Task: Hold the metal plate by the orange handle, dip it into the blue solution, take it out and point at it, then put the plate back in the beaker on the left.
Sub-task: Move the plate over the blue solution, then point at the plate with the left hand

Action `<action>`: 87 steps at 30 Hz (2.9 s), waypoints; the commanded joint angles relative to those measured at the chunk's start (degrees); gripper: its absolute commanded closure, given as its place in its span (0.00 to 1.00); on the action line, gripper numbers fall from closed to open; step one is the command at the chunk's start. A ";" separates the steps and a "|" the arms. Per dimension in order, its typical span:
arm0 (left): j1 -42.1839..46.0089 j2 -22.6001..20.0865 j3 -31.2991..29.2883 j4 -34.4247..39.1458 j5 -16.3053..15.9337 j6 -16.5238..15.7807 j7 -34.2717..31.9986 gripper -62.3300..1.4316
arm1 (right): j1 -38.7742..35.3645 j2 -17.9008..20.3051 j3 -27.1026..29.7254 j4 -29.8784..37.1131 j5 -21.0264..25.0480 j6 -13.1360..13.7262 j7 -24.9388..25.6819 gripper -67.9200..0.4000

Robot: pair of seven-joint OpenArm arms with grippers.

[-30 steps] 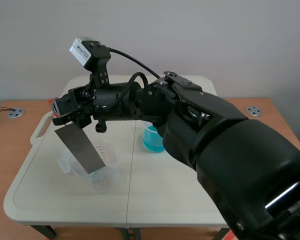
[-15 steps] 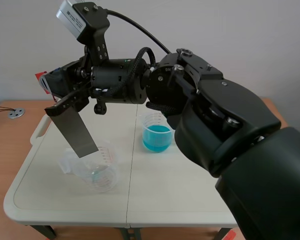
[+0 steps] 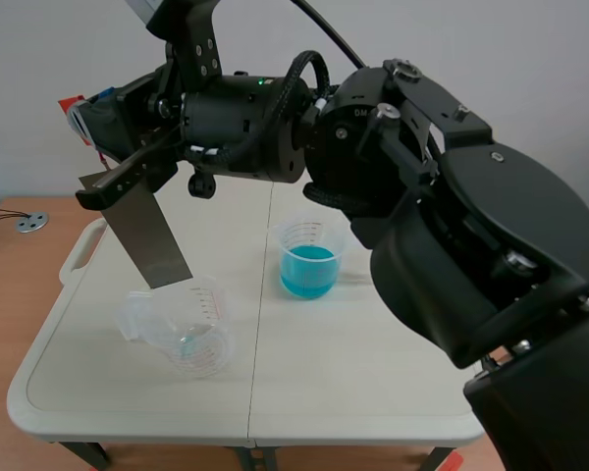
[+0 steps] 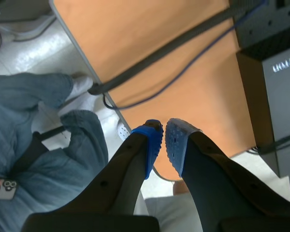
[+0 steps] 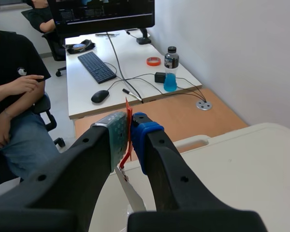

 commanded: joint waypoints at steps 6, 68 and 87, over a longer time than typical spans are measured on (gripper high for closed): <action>-1.09 -0.02 -0.81 0.90 0.52 -0.09 -0.20 0.86 | 1.27 1.07 1.36 4.28 0.44 -0.68 0.87 0.98; -62.16 -18.82 18.14 13.64 -18.95 -13.49 -2.32 0.86 | 10.14 23.78 14.43 3.13 24.30 -0.61 -0.68 0.98; -83.73 -1.57 31.91 -1.70 -9.97 -13.51 -1.05 0.86 | 10.97 23.74 14.38 -0.68 24.35 0.98 -0.63 0.98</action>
